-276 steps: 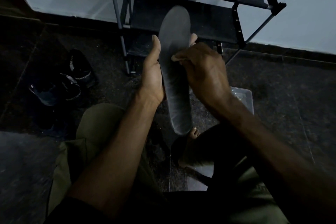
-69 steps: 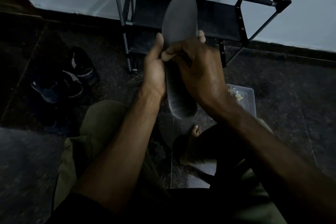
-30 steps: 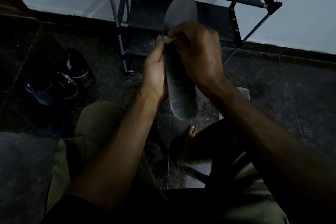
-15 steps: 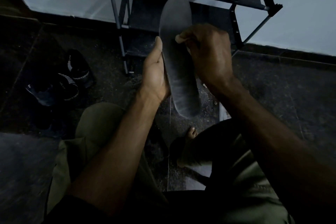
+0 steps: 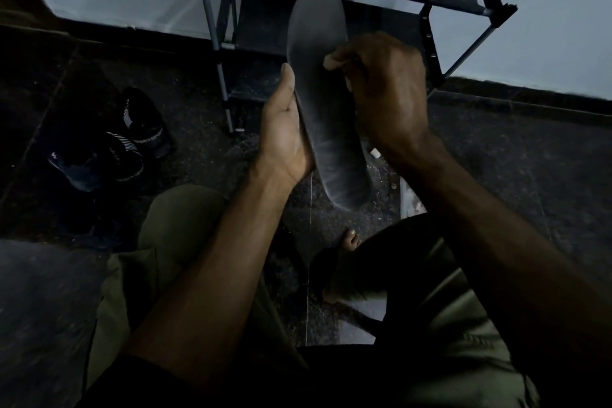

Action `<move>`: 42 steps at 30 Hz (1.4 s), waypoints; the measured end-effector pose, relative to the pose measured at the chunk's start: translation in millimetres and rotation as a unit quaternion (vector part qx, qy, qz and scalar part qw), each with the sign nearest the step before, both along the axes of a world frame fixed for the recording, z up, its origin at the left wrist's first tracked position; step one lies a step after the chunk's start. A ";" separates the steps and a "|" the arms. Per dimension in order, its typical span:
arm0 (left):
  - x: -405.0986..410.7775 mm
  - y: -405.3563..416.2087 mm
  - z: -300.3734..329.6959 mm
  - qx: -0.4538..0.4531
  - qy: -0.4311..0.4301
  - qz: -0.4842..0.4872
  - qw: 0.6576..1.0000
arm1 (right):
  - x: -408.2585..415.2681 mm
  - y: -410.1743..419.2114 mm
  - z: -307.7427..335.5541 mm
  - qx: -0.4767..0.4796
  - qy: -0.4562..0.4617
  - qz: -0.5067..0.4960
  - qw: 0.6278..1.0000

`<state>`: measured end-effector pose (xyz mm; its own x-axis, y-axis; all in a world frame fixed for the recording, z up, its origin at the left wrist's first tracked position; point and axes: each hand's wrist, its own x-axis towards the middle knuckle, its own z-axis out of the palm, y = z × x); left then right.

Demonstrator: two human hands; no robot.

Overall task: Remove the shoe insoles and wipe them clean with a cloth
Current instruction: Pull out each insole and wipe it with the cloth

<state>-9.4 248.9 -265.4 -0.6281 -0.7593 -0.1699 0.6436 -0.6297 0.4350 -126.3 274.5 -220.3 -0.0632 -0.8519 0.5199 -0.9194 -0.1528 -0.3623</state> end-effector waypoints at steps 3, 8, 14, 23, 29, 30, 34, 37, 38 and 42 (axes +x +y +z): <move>2.8 -3.5 -1.7 0.001 0.007 -0.004 1.000 | 10.4 9.6 -4.7 0.001 -0.020 -0.004 1.000; 4.6 -5.2 -5.3 0.006 0.035 -0.046 0.998 | 28.4 48.6 -14.5 0.019 -0.028 0.033 0.999; 0.9 1.2 -1.1 -0.010 -0.041 0.005 0.999 | 4.1 6.6 0.9 -0.004 -0.040 0.011 0.999; 6.2 -4.8 -7.4 -0.011 -0.005 -0.039 0.999 | 36.0 42.9 -18.8 0.013 -0.041 0.036 0.998; 4.2 -7.5 -1.0 -0.012 -0.008 -0.028 0.999 | 27.5 42.5 -3.8 0.027 -0.292 -0.021 0.956; 5.1 -8.3 0.5 -0.012 -0.015 -0.021 1.000 | 25.6 44.2 -3.8 0.020 -0.358 -0.028 0.933; 7.1 -11.1 -0.3 0.004 0.017 -0.005 1.000 | 20.8 60.1 -13.5 0.036 -0.502 -0.036 0.864; 8.2 -18.0 -8.3 0.010 -0.018 0.016 1.000 | 26.2 65.9 -22.6 0.058 -0.519 -0.050 0.852; 7.2 -18.4 -9.9 -0.003 -0.042 0.011 0.999 | 27.4 65.4 -23.9 0.058 -0.511 -0.054 0.856; 4.9 -7.7 -1.8 0.003 -0.017 -0.032 0.999 | 27.2 55.3 -20.3 0.040 -0.477 -0.054 0.876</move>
